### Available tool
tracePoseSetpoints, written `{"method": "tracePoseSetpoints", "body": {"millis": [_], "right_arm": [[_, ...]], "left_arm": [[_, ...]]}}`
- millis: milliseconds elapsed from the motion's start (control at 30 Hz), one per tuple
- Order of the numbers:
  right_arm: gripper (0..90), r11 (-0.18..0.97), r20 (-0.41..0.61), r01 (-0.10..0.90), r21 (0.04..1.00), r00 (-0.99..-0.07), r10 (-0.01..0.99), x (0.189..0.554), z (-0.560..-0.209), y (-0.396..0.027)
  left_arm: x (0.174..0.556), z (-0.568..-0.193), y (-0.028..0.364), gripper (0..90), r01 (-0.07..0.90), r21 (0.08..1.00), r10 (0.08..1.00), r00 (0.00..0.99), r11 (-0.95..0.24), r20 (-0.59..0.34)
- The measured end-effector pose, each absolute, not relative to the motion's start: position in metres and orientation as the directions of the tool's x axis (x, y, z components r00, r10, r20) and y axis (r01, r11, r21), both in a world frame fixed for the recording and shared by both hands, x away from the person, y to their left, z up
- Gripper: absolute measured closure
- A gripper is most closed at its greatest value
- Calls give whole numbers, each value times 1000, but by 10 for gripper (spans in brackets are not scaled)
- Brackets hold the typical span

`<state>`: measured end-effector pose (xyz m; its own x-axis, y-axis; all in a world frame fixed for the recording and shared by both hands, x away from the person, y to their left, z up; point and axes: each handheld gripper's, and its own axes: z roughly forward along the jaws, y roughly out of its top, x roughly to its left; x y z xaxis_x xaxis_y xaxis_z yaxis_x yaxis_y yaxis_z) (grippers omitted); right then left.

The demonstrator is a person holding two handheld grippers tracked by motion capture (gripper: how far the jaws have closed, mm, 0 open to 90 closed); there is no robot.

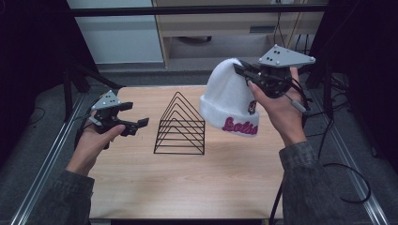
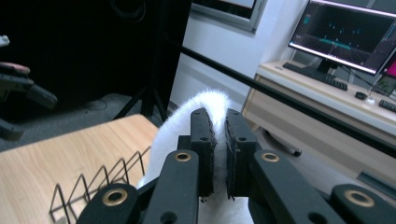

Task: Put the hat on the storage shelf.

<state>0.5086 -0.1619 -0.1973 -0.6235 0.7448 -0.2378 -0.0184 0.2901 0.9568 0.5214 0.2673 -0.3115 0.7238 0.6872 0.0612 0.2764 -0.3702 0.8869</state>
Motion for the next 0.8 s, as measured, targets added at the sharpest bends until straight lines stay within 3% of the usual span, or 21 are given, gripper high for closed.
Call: {"method": "tracePoseSetpoints", "body": {"millis": [800], "right_arm": [[842, 202, -201, -76, 976, -660, 723, 525, -171, -130]], "left_arm": [[537, -300, 240, 194, 277, 894, 663, 748, -353, 31]]}}
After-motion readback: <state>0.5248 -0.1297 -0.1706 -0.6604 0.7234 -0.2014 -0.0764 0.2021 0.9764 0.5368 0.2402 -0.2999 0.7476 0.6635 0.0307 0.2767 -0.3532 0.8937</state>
